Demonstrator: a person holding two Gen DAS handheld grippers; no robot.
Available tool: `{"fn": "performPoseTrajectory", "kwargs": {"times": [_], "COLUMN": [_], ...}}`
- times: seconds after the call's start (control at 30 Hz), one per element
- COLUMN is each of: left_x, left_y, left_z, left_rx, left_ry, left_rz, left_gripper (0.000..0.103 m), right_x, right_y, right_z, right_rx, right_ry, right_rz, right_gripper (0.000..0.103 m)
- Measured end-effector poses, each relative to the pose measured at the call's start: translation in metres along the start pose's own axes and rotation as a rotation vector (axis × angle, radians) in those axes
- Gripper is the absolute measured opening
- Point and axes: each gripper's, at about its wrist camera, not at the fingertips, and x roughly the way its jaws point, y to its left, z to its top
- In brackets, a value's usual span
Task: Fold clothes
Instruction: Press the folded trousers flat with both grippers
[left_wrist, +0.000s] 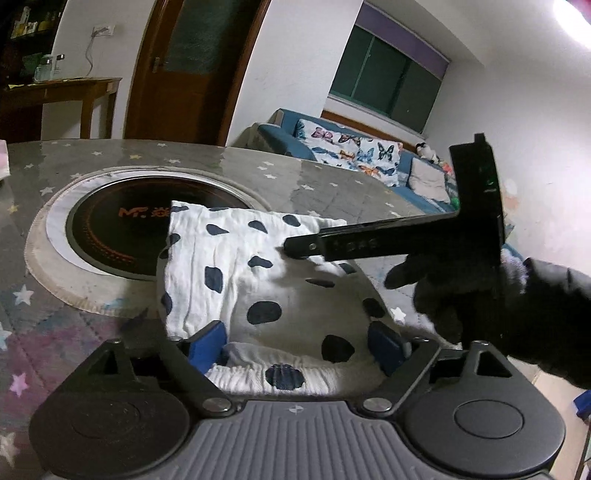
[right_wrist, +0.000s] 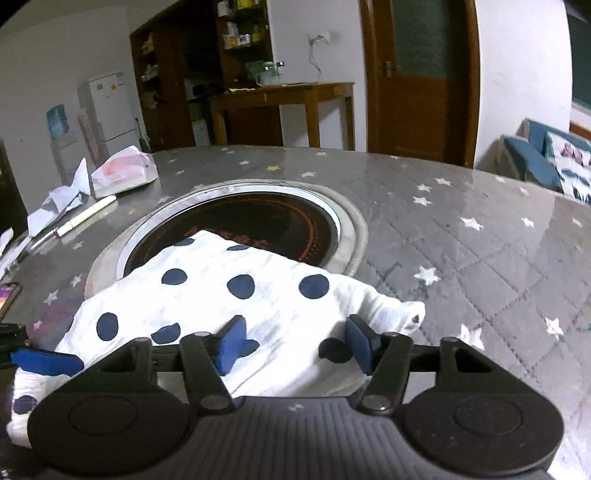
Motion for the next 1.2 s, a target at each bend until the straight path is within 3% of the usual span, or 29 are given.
{"fn": "performPoseTrajectory", "kwargs": {"times": [0.07, 0.2, 0.6, 1.2], "left_x": [0.001, 0.003, 0.003, -0.002], "left_y": [0.000, -0.004, 0.005, 0.011], "left_z": [-0.002, -0.005, -0.004, 0.002], "left_rx": [0.000, 0.025, -0.004, -0.052], "left_ry": [-0.008, -0.020, -0.038, -0.065], "left_rz": [-0.016, -0.026, -0.085, -0.106], "left_gripper": [0.097, 0.101, 0.103, 0.103], "right_x": [0.001, 0.006, 0.014, 0.015], "right_y": [0.004, 0.014, 0.024, 0.024], "right_z": [-0.002, -0.004, -0.002, -0.001], "right_rx": [-0.024, -0.078, -0.117, -0.117], "right_ry": [-0.006, -0.011, 0.017, 0.020], "right_rz": [-0.003, -0.016, -0.009, -0.006], "right_gripper": [0.072, 0.085, 0.103, 0.103]}}
